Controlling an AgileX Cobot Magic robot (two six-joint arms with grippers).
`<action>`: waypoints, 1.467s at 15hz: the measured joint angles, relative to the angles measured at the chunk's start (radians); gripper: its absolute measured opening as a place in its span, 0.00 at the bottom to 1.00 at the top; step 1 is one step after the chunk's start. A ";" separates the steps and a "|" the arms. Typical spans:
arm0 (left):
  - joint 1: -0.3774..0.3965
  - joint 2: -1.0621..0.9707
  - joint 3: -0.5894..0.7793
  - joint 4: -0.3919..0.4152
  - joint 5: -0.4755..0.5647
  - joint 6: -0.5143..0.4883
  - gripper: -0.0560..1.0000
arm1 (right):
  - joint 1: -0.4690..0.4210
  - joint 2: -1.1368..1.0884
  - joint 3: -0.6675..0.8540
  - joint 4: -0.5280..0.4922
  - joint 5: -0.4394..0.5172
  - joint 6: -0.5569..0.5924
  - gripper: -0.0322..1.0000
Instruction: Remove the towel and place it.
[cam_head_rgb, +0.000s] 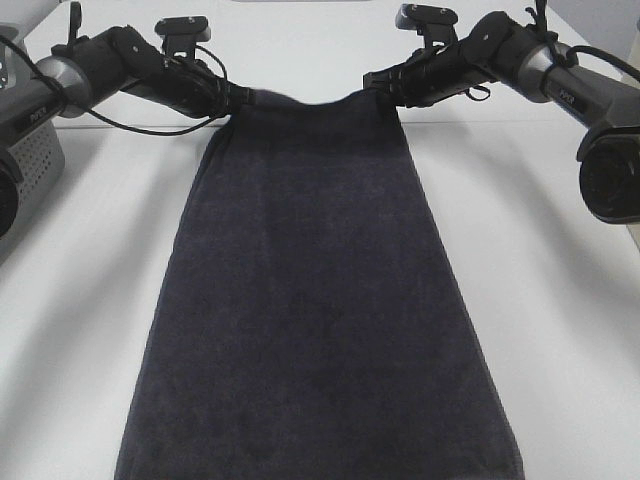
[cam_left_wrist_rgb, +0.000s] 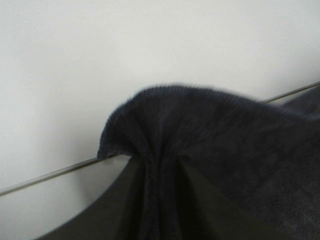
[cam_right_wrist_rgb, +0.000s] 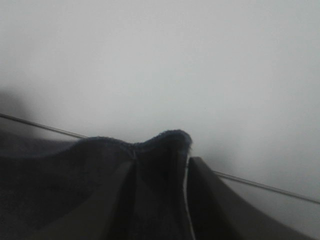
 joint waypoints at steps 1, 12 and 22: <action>0.000 0.000 0.000 0.000 -0.020 0.000 0.44 | -0.001 0.000 0.000 -0.001 0.000 0.000 0.54; 0.000 -0.086 0.000 0.175 0.171 -0.068 0.78 | -0.041 -0.109 0.000 -0.057 0.382 0.064 0.73; 0.000 0.040 0.000 0.260 -0.096 -0.125 0.77 | -0.041 -0.167 0.000 -0.058 0.629 0.087 0.73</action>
